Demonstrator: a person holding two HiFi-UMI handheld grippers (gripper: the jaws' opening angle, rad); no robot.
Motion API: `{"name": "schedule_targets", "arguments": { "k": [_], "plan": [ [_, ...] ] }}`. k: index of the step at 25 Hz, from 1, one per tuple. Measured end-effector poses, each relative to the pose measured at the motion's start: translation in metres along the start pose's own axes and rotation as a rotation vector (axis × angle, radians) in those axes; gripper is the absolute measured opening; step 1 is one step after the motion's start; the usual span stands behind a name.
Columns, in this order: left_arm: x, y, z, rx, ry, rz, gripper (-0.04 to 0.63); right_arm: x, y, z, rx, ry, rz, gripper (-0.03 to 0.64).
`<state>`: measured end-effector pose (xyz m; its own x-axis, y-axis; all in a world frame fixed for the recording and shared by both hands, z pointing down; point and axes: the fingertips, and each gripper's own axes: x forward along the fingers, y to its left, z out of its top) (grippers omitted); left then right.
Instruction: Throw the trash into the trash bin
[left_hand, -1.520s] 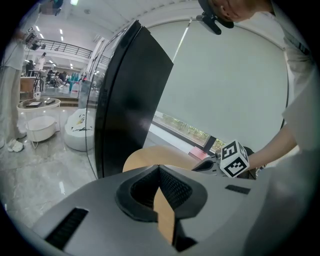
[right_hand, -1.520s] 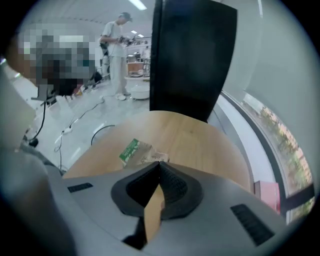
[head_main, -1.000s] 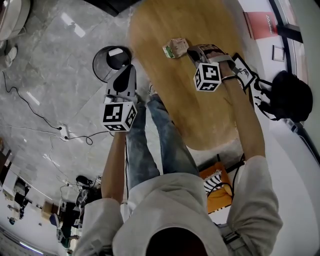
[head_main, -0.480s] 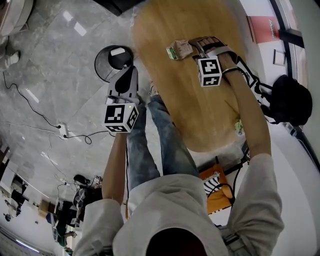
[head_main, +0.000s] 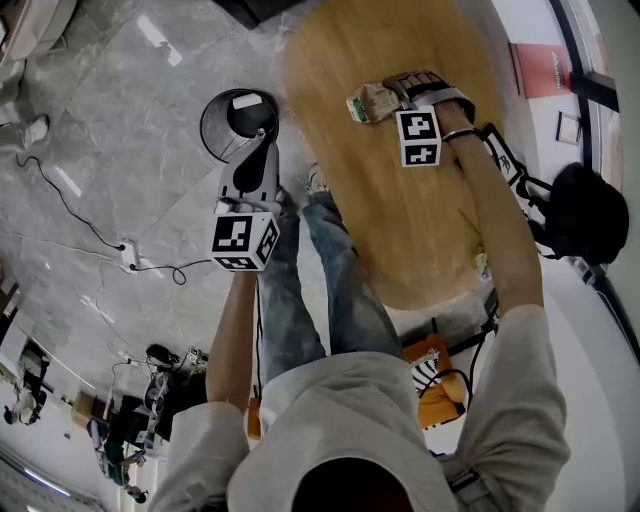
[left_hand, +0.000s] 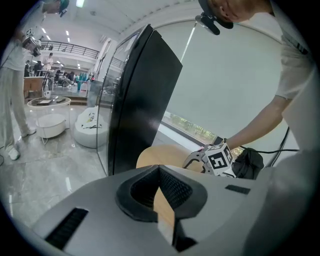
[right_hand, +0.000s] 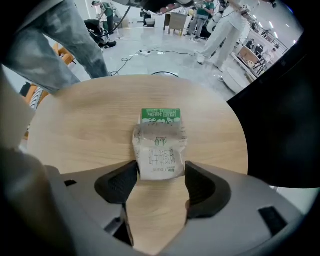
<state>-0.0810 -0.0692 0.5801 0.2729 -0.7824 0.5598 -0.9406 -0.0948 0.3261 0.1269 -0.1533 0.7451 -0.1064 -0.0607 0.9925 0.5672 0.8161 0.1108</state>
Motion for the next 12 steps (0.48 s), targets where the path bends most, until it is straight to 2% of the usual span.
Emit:
{"name": "schedule_targets", "arguments": {
  "k": [7,12],
  "plan": [
    [0.0002,-0.0034,0.0026,-0.006,-0.009,-0.010,0.017,0.0013,0.0010,0.0010,0.021,0.008,0.031,0.302],
    [-0.0047,0.0019,0.0059,0.002,-0.016,-0.006,0.017,-0.0019,0.0033,0.0095,0.119,-0.022,0.019,0.299]
  ]
}}
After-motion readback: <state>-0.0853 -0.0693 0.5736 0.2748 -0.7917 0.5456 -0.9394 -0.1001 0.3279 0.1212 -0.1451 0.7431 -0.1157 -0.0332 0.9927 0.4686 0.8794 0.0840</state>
